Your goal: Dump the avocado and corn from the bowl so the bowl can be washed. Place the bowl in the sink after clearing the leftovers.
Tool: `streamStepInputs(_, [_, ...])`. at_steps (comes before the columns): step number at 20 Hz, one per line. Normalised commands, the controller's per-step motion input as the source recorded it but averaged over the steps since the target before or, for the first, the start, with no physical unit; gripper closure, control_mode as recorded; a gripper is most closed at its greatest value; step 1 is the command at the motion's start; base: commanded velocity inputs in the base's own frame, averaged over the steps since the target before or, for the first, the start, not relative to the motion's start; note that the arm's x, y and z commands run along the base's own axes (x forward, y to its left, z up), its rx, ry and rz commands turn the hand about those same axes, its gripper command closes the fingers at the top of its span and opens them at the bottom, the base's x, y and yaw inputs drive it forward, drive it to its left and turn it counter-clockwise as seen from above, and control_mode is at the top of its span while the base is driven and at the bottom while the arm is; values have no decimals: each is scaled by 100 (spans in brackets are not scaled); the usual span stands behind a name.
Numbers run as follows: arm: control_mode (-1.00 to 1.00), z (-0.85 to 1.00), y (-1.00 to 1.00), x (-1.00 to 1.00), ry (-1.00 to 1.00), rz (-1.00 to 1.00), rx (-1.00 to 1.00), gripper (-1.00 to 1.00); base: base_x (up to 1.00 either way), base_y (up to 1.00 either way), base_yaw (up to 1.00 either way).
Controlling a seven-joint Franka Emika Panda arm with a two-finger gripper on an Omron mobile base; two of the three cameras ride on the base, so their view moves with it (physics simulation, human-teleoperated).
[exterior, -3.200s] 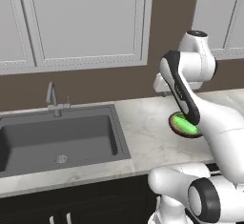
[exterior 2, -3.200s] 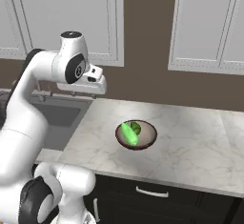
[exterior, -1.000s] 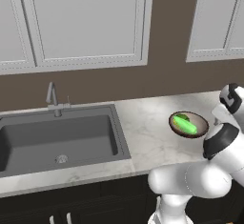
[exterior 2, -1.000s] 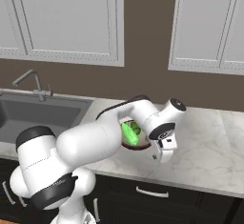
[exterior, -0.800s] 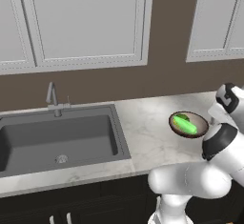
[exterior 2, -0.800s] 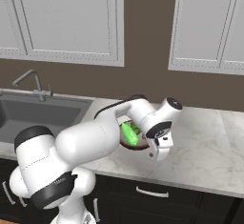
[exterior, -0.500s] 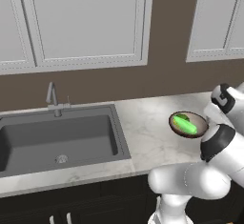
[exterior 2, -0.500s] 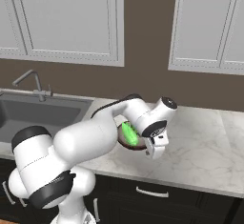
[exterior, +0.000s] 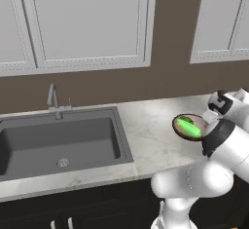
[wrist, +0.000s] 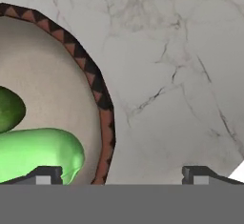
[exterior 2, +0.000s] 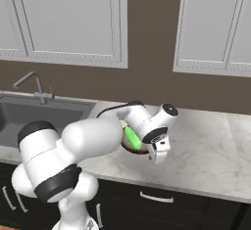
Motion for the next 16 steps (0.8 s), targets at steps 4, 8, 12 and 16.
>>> streamStepInputs(4, [-100,-3,-2,27,0,0,1,-100,0,0,0])
streamStepInputs(8, [-100,-9,0,29,0,0,0,-100,0,0,0])
streamStepInputs(12, [-100,-13,-9,32,0,0,0,-100,0,0,0])
streamStepInputs(16, [-100,-16,-20,13,0,0,0,-100,0,0,0])
